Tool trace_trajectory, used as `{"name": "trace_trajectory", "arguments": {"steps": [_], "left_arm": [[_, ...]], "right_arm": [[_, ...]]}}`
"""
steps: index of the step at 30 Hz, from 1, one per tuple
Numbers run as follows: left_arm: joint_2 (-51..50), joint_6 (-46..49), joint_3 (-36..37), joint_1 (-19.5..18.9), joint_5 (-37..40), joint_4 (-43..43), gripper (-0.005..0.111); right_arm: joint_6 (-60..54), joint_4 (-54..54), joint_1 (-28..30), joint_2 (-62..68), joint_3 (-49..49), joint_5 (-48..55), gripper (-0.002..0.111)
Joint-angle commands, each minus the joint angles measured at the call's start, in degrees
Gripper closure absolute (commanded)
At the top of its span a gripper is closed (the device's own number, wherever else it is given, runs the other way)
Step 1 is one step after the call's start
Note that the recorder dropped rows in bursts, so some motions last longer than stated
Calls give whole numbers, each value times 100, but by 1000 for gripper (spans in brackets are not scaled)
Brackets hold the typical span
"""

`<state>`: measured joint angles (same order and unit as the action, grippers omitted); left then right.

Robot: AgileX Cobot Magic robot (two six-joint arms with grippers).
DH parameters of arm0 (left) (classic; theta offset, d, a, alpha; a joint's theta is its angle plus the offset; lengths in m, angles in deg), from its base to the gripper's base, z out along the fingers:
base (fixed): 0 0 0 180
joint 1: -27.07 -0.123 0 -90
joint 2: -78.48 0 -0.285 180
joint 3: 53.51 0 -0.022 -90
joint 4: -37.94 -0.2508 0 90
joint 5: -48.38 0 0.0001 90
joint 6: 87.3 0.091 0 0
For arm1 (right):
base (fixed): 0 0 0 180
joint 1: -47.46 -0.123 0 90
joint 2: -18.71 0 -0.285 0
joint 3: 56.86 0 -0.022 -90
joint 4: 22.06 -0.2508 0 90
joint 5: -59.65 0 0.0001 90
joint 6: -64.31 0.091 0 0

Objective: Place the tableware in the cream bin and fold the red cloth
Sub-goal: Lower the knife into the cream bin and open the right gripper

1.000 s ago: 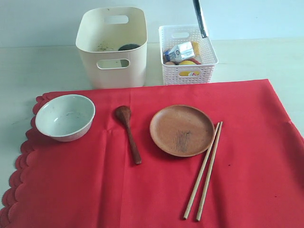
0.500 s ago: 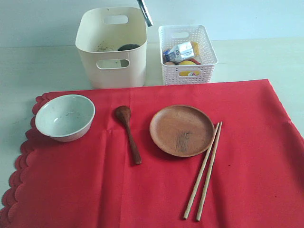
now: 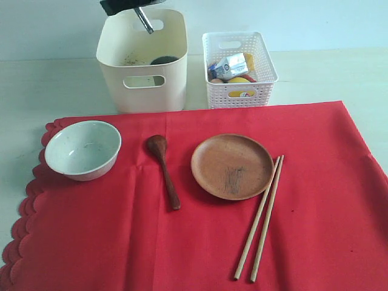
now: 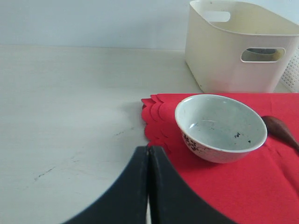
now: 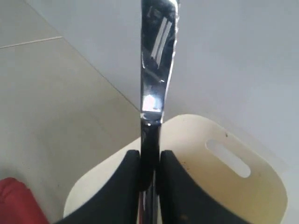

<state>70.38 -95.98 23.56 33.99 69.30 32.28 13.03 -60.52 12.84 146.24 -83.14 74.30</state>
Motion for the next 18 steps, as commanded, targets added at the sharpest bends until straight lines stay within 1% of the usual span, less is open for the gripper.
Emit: {"name": "trace_trajectory", "arguments": {"steps": [1, 5, 11, 18], "left_arm": [[31, -23, 14, -10, -51, 32, 107], [31, -36, 14, -10, -51, 32, 107], [31, -34, 14, -10, -51, 32, 107], [31, -34, 14, -10, -51, 32, 107]], "right_arm": [[-62, -57, -3, 286, -87, -578, 108], [-35, -57, -3, 540, -87, -1012, 108], [501, -57, -3, 953, -87, -1694, 108], [768, -164, -3, 1266, -87, -1760, 108]]}}
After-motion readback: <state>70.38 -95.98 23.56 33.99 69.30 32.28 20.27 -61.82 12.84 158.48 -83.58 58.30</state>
